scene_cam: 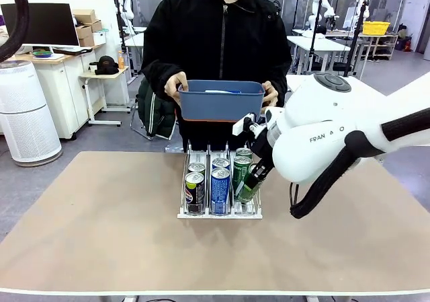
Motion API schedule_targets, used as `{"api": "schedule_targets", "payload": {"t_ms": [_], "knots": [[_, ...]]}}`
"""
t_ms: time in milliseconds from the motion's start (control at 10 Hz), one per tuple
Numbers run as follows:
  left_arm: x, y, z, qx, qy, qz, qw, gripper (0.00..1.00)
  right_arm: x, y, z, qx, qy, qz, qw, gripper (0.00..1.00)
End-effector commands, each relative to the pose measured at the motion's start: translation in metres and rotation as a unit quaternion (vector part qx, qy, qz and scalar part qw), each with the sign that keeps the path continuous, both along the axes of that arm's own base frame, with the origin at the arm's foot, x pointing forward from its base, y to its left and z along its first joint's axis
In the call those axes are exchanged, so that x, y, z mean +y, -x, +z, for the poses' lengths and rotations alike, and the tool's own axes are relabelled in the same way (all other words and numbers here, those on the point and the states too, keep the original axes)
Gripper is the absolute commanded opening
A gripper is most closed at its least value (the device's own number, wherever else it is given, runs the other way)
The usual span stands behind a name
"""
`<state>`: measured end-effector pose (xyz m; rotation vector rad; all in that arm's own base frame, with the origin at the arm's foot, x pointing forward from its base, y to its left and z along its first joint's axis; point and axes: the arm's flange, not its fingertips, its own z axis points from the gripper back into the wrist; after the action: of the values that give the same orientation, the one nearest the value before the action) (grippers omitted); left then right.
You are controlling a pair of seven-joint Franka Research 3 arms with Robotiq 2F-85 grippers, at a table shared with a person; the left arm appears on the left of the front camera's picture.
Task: Fill the beverage cans into the dispenser.
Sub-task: Place the picked Sprite in the line of the Automatic Can Dispenser with the same cans.
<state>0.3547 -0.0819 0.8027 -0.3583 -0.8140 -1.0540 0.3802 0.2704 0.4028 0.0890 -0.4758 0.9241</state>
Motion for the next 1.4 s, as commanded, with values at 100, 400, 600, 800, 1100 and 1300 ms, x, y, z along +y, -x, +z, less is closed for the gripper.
{"api": "schedule_targets", "payload": {"t_ms": [100,400,600,800,1100,1300], "knots": [[0.0,0.0,-0.001,0.003,0.004,-0.004,1.0,1.0,0.014,-0.026,0.001,0.025,0.027,-0.004,0.999,0.58],[0.0,0.0,-0.001,0.003,0.004,-0.004,1.0,1.0,0.022,-0.034,-0.005,0.049,0.049,0.006,0.998,0.58],[0.0,0.0,-0.001,0.003,0.004,-0.004,1.0,1.0,0.026,-0.04,-0.006,0.071,0.062,0.012,0.995,0.58],[0.0,0.0,-0.001,0.003,0.004,-0.004,1.0,1.0,0.032,-0.045,-0.012,0.089,0.077,0.012,0.993,0.58],[0.0,0.0,-0.001,0.003,0.004,-0.004,1.0,1.0,0.038,-0.048,-0.015,0.112,0.103,0.02,0.988,0.58],[0.0,0.0,-0.001,0.003,0.004,-0.004,1.0,1.0,0.028,-0.043,-0.016,0.099,0.076,0.026,0.992,0.58]]}}
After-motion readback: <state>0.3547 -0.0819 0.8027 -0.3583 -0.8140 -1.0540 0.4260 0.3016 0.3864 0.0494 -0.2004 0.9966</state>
